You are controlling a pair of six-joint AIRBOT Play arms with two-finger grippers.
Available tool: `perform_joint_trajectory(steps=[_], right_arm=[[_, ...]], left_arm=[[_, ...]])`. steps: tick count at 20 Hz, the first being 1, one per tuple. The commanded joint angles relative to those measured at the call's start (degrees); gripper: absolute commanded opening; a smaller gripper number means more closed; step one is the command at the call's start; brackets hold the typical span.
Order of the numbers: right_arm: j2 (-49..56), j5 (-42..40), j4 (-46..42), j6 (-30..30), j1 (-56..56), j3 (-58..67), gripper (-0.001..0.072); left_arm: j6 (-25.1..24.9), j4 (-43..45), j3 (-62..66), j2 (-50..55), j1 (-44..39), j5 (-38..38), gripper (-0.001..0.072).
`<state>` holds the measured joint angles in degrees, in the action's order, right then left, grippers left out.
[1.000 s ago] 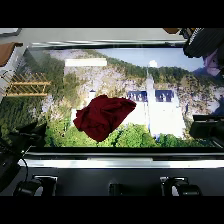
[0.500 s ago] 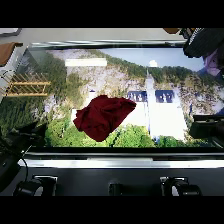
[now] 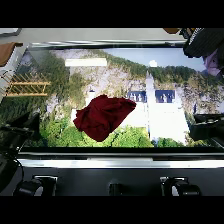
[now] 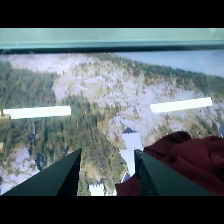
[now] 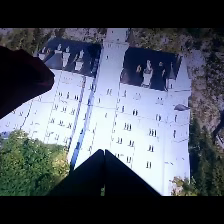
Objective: Fold the clothes and pants, and hang the long-sleeved shirts on hangers.
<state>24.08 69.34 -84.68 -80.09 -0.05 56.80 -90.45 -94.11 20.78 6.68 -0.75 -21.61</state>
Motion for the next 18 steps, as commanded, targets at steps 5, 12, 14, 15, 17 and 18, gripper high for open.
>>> perform_joint_trajectory(steps=[5, 12, 14, 15, 17, 18], right_arm=[[0.0, -0.7, 0.0, 0.4, 0.0, 0.0, 0.0036], [0.0, -0.5, 0.2, -0.7, 0.0, 0.0, 0.0036], [0.0, -0.5, 0.2, -2.1, 0.0, 0.0, 0.0037], [0.0, -0.5, 0.2, -3.1, 0.0, 0.0, 0.0037], [0.0, -0.5, 0.2, -6.2, 0.0, 0.0, 0.0038], [0.0, -0.5, 0.2, -6.8, 0.0, 0.0, 0.0039]], left_arm=[[1.1, 0.0, -0.2, 0.0, 0.0, 2.1, 0.0399], [7.3, 0.0, -0.2, 2.0, 0.0, -2.1, 0.0593], [11.6, -1.5, 0.3, 5.8, 0.0, -9.8, 0.0626], [11.6, -3.9, 1.0, 8.7, 0.0, -13.0, 0.0626], [9.2, -9.8, 4.4, 17.2, -0.1, -17.3, 0.0626], [6.4, -12.9, 7.1, 22.0, -0.1, -18.3, 0.0626]])
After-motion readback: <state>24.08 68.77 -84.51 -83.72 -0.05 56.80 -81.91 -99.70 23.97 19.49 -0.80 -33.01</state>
